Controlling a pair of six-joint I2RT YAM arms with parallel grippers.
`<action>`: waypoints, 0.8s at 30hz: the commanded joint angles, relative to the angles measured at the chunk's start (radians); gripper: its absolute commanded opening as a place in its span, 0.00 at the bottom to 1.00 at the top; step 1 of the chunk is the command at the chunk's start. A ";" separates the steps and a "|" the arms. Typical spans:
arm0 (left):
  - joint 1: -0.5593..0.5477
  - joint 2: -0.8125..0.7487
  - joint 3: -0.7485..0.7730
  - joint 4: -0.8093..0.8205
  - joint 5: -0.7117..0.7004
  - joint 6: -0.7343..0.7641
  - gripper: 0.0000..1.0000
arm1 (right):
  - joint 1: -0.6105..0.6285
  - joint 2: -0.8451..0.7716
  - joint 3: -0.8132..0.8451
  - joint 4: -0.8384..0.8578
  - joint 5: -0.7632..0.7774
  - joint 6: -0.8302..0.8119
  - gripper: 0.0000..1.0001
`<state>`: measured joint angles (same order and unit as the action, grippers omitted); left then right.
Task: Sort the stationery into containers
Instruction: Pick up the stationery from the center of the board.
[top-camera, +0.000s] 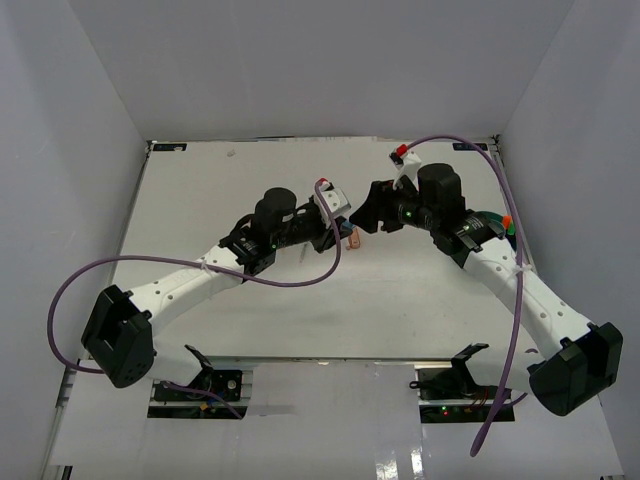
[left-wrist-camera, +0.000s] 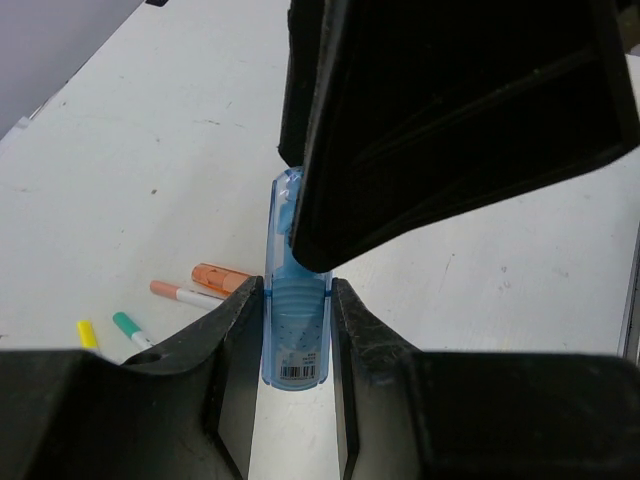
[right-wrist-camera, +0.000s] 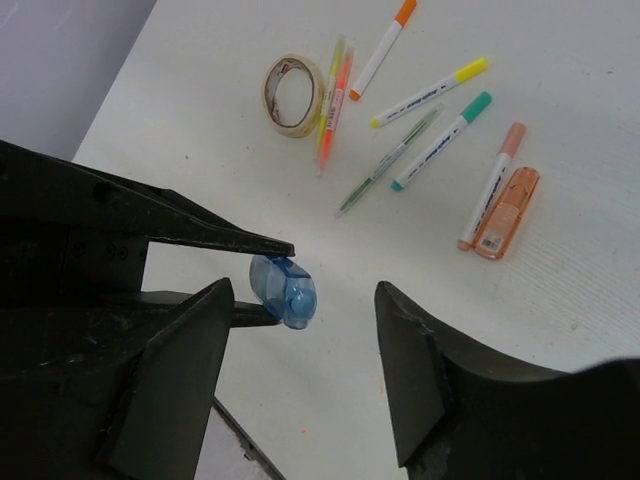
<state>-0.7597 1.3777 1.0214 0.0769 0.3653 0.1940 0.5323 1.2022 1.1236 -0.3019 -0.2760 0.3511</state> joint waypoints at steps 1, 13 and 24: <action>-0.007 -0.048 -0.017 0.037 0.034 0.018 0.20 | 0.003 0.003 0.007 0.066 -0.025 0.014 0.63; -0.016 -0.049 -0.015 0.064 0.040 0.027 0.20 | 0.003 0.023 -0.021 0.101 -0.092 0.032 0.47; -0.017 -0.035 -0.018 0.060 -0.008 0.009 0.44 | 0.001 0.008 -0.024 0.075 -0.046 0.014 0.08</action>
<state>-0.7700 1.3727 1.0061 0.1146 0.3748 0.2096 0.5335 1.2263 1.0985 -0.2356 -0.3542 0.3866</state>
